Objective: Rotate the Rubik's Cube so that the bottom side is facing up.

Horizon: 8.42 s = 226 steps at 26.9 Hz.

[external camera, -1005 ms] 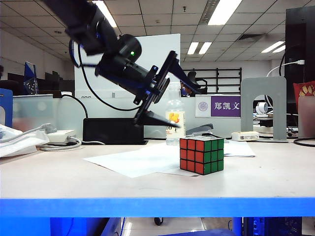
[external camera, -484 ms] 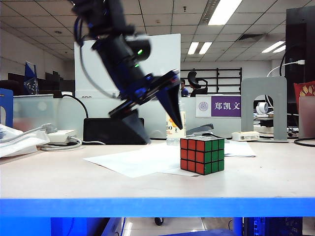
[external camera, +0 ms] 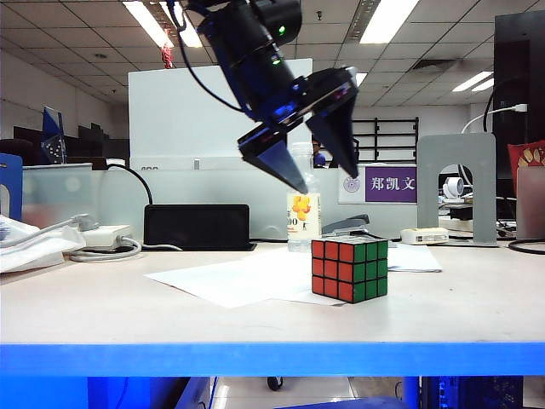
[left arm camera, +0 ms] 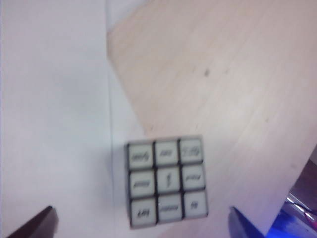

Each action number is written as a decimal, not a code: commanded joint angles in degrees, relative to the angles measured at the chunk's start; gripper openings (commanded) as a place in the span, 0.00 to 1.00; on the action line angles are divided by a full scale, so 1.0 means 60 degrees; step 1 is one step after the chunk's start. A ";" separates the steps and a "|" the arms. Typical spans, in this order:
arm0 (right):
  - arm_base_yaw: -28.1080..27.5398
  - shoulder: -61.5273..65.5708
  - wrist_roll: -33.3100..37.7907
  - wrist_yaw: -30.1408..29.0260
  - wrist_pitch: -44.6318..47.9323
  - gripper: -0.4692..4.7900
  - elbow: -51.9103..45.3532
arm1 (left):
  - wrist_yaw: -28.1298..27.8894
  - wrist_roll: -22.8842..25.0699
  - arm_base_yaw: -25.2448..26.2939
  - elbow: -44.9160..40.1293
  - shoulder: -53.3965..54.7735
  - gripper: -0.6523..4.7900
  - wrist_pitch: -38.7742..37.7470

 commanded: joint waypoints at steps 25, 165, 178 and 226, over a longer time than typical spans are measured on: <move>0.0000 -0.0004 0.0000 -0.0066 0.0102 0.14 0.0044 | -0.0164 -0.0182 -0.0641 -0.0004 0.1555 1.00 0.0200; 0.0561 0.0004 0.0004 -0.0058 0.0321 0.14 0.0051 | -0.2124 -0.2324 -0.1570 0.5002 0.3381 1.00 -0.1774; 0.0557 0.0000 -0.0004 0.0011 0.0306 0.14 0.0266 | -0.1832 -0.2790 -0.1668 0.4991 0.3697 1.00 -0.1759; 0.0557 0.0004 -0.0076 0.0550 0.0069 0.14 0.0277 | 0.4116 -0.4426 0.0605 0.5056 0.4153 0.34 -0.2732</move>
